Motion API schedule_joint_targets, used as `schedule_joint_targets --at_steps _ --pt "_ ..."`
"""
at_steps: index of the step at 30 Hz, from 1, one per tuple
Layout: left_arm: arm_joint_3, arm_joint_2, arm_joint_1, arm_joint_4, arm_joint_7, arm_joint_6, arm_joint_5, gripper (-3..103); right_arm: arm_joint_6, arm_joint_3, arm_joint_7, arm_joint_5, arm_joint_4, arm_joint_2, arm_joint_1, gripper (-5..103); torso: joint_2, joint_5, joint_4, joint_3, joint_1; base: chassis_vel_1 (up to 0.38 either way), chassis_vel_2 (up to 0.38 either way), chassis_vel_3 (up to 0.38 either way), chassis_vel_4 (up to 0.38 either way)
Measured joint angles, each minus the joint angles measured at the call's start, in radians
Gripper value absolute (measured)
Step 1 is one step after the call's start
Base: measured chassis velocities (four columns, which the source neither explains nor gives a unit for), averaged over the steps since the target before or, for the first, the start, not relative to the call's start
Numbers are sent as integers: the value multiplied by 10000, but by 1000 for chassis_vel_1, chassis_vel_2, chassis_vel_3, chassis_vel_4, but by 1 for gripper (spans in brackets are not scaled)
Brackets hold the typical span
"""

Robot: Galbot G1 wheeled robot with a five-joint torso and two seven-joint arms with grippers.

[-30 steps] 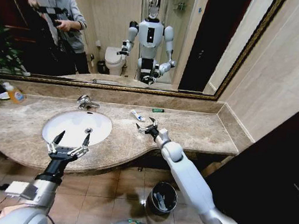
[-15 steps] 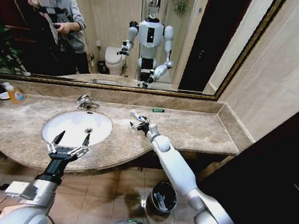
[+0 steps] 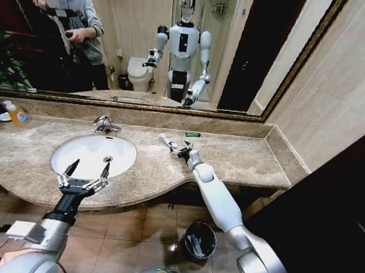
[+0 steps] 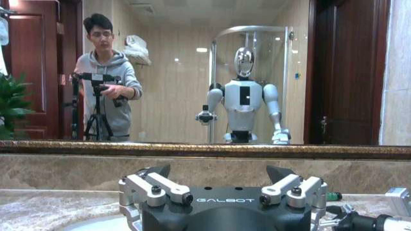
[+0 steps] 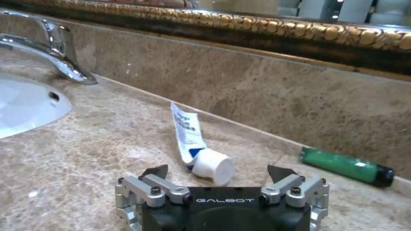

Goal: Pick up the trash from the sink and place it in the trash bin.

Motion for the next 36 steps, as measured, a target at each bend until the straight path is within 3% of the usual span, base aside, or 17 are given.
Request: schedule_joint_targets --at_steps 5,8,9,13,18,25,36 --pt "0 0 0 0 0 0 0 100 13 -109 -41 122 -33 -3 47 100 0 -1 0 0 0 0 0 0 0" --pt "0 0 0 0 0 0 0 100 107 -104 -98 174 -130 13 91 88 0 -1 0 0 0 0 0 0 0" --pt "0 0 0 0 0 0 0 100 107 -104 -98 174 -130 13 91 88 0 -1 0 0 0 0 0 0 0" --pt "0 0 0 0 0 0 0 100 170 -139 -159 175 -184 38 100 66 0 -1 -1 0 0 0 0 0 0" --pt "0 0 0 0 0 0 0 100 172 -147 -160 154 -184 71 116 55 0 -1 0 0 0 0 0 0 0" --pt "0 0 0 0 0 0 0 100 157 -132 -179 140 -127 34 138 27 0 -1 0 0 0 0 0 0 0" --pt "0 0 0 0 0 0 0 100 144 -22 -158 273 403 -165 -71 25 0 0 0 0 0 0 0 0 0"
